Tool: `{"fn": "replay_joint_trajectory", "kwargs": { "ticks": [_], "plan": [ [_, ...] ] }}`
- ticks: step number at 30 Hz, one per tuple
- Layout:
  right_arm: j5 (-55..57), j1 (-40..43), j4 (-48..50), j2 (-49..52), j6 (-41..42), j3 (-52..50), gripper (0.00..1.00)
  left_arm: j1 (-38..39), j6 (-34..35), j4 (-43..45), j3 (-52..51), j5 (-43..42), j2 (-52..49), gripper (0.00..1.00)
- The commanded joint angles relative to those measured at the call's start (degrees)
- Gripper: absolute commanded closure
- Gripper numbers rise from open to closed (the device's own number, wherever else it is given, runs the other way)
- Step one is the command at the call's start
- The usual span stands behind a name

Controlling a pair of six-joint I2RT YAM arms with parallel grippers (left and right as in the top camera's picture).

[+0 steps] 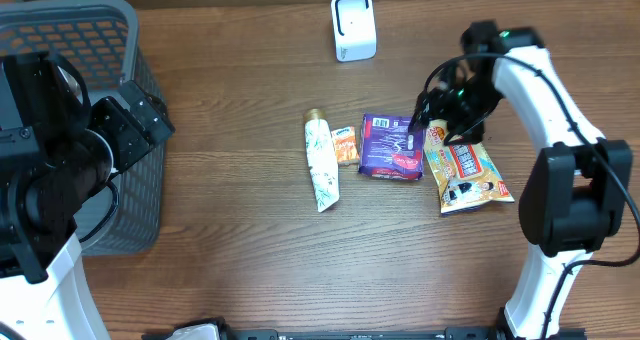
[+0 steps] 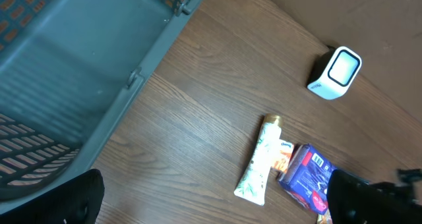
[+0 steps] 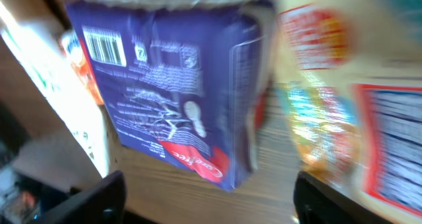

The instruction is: Scan the item barcode

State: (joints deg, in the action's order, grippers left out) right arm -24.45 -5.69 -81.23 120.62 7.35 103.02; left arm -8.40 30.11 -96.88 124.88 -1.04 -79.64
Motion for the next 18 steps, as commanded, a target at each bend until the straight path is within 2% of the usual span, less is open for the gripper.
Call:
{"fn": "replay_joint_trajectory", "kwargs": {
  "ticks": [1, 10, 14, 18],
  "plan": [
    [6.03, 2.51, -2.45, -0.42, -0.37, 4.31, 0.13, -0.57, 0.96, 0.09, 0.42, -0.04, -0.20, 0.00],
    [5.97, 2.29, -2.38, -0.39, -0.39, -1.97, 0.05, -0.57, 0.96, 0.09, 0.42, -0.02, -0.20, 0.00],
    [-2.71, 0.15, -0.39, -0.37, -8.07, -6.16, 0.02, -0.57, 0.96, 0.09, 0.42, -0.02, -0.20, 0.00],
    [-3.06, -0.70, 2.99, -0.37, -7.54, -9.09, 0.02, -0.57, 0.96, 0.09, 0.42, -0.04, -0.20, 0.00]
  ]
}}
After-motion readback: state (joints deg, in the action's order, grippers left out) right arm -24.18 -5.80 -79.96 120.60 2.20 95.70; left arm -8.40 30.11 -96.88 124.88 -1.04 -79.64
